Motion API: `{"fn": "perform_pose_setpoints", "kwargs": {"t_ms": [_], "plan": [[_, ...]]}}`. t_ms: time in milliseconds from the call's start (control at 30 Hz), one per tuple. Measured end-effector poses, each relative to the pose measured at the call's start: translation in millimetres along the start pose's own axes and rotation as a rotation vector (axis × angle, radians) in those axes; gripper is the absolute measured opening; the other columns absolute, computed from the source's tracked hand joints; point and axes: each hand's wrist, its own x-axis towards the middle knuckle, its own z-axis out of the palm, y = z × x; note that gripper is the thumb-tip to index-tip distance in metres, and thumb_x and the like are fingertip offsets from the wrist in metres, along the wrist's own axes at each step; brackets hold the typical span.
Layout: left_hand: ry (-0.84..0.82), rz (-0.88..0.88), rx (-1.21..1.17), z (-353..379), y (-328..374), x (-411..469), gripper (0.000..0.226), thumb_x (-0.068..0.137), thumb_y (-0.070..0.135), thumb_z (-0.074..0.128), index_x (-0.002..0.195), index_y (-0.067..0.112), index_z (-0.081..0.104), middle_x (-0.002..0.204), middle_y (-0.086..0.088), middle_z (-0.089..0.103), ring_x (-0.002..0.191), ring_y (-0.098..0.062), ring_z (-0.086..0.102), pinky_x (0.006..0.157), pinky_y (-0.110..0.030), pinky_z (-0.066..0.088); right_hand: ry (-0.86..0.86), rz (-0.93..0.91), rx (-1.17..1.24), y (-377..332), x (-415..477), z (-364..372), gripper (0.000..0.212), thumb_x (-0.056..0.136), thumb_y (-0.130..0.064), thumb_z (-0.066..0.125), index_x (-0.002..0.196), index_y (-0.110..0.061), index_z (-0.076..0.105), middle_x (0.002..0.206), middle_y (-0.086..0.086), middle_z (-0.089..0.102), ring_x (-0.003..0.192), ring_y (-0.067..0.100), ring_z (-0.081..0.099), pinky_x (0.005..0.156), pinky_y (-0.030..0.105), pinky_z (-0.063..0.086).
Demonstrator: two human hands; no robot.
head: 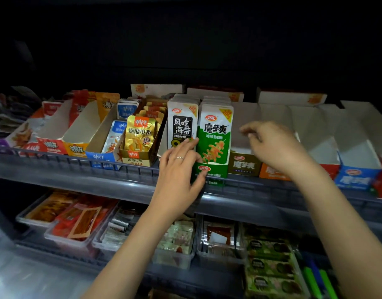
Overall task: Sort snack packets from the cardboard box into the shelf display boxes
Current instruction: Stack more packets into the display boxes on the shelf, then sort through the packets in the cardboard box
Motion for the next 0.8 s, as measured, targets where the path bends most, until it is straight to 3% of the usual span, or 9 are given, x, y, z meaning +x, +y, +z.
{"fn": "perform_pose_setpoints", "kwargs": {"t_ms": [167, 367, 533, 633, 700, 800], "plan": [[0.002, -0.001, 0.01, -0.6, 2.5, -0.5, 0.011, 0.09, 0.021, 0.06, 0.097, 0.017, 0.052, 0.143, -0.004, 0.046, 0.136, -0.019, 0.036, 0.109, -0.034, 0.017, -0.294, -0.036, -0.223, -2.1, -8.8, 8.7, 0.052, 0.088, 0.0, 0.04, 0.133, -0.023, 0.05, 0.133, 0.008, 0.055, 0.128, 0.023, 0.042, 0.104, 0.03, 0.018], [0.005, 0.001, 0.024, -0.7, 2.6, -0.8, 0.011, 0.09, 0.017, 0.061, 0.097, 0.016, 0.053, 0.143, -0.005, 0.046, 0.135, -0.018, 0.036, 0.108, -0.032, 0.016, -0.437, -0.07, -0.012, -0.3, -21.0, 11.0, 0.052, 0.086, 0.006, 0.037, 0.127, -0.019, 0.056, 0.129, 0.006, 0.057, 0.113, 0.019, 0.052, 0.09, 0.025, 0.04], [0.004, 0.006, 0.033, -0.4, 4.0, -1.1, 0.011, 0.09, 0.016, 0.061, 0.098, 0.013, 0.054, 0.142, -0.007, 0.047, 0.134, -0.019, 0.037, 0.108, -0.033, 0.016, -0.428, -0.101, 0.0, -2.8, -30.4, 8.6, 0.053, 0.087, 0.005, 0.036, 0.131, -0.017, 0.053, 0.134, 0.006, 0.053, 0.118, 0.02, 0.051, 0.098, 0.031, 0.042], [0.006, 0.012, 0.032, -0.2, 4.9, -1.6, 0.011, 0.09, 0.014, 0.061, 0.098, 0.012, 0.053, 0.142, -0.008, 0.047, 0.134, -0.021, 0.038, 0.108, -0.034, 0.016, -0.398, -0.121, 0.006, -5.8, -38.7, 8.7, 0.053, 0.085, 0.005, 0.038, 0.131, -0.017, 0.052, 0.131, 0.008, 0.055, 0.113, 0.022, 0.053, 0.096, 0.033, 0.045], [0.01, 0.009, 0.044, -0.1, 6.2, -3.4, 0.013, 0.089, 0.015, 0.06, 0.099, 0.012, 0.053, 0.143, -0.011, 0.046, 0.135, -0.024, 0.038, 0.109, -0.034, 0.013, -0.329, -0.167, -0.123, -7.7, -46.5, 11.0, 0.05, 0.086, 0.001, 0.041, 0.132, -0.016, 0.05, 0.129, 0.008, 0.056, 0.112, 0.025, 0.053, 0.099, 0.036, 0.042], [0.032, -0.012, 0.053, -3.1, 12.7, -9.4, 0.022, 0.087, 0.018, 0.059, 0.106, 0.011, 0.051, 0.149, -0.015, 0.036, 0.141, -0.026, 0.028, 0.112, -0.036, 0.006, -0.08, -0.314, -0.482, -9.4, -60.7, 18.3, 0.048, 0.085, -0.008, 0.046, 0.132, -0.016, 0.048, 0.126, 0.004, 0.055, 0.119, 0.023, 0.049, 0.113, 0.042, 0.019]]}}
